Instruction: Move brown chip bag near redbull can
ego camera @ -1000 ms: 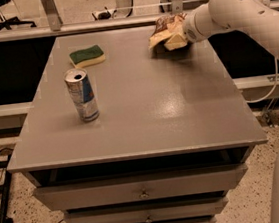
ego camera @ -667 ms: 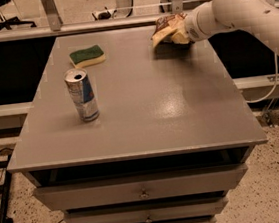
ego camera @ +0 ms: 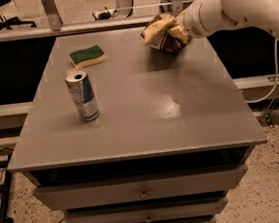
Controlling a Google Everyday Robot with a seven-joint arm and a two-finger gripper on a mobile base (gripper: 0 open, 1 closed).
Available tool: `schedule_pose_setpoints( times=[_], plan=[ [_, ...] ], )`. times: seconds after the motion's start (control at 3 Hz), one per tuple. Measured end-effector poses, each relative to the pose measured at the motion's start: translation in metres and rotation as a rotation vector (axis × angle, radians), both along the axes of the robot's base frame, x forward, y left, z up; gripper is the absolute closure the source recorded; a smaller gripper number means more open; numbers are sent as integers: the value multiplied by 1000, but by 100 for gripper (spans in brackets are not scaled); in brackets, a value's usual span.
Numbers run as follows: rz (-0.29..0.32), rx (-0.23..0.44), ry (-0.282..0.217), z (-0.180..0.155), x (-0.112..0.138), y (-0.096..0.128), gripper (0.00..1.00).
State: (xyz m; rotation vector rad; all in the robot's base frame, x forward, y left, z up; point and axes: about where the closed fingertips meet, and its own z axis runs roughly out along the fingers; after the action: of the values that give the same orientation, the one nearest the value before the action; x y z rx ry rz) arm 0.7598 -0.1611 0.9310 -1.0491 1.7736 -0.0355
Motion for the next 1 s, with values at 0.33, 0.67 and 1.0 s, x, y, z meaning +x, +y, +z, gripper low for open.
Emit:
schedule_pose_setpoints(
  times=[0.33,0.67,1.0],
  plan=[
    [240,-15,-54,27,-42,36,100],
    [415,-79,-76,31,-71,57,100],
    [415,-79,-76,31,-71,57,100]
  ],
)
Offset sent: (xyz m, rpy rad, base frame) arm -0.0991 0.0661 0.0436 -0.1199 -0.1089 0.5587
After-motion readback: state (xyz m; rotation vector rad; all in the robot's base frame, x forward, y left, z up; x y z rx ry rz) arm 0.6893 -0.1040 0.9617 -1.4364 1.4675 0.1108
